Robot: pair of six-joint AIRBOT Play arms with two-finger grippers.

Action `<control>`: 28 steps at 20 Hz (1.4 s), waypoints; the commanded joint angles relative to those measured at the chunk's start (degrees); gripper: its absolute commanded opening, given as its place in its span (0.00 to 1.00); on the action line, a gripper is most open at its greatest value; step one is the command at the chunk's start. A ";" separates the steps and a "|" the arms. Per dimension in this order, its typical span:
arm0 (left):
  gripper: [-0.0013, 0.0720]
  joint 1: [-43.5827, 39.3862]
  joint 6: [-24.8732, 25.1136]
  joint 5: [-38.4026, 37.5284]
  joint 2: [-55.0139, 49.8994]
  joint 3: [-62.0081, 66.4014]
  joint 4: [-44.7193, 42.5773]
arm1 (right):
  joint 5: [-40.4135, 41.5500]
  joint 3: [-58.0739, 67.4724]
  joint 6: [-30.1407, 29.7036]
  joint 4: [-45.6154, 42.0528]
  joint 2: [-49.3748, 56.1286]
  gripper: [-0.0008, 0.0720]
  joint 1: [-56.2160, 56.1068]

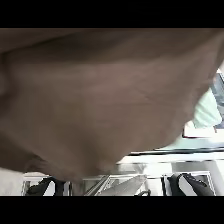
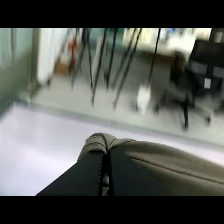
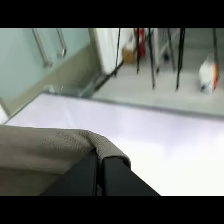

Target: Fold the shirts.

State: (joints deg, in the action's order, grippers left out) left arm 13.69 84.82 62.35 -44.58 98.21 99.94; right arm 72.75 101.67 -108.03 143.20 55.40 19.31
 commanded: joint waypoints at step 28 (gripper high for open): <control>0.04 -6.71 8.59 -8.68 -67.89 14.82 13.57 | -28.68 -19.30 -5.35 4.26 45.24 0.04 -7.80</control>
State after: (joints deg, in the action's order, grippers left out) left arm 6.57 93.56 53.21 -112.36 114.76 114.10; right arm 42.11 80.49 -113.99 147.87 99.37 11.44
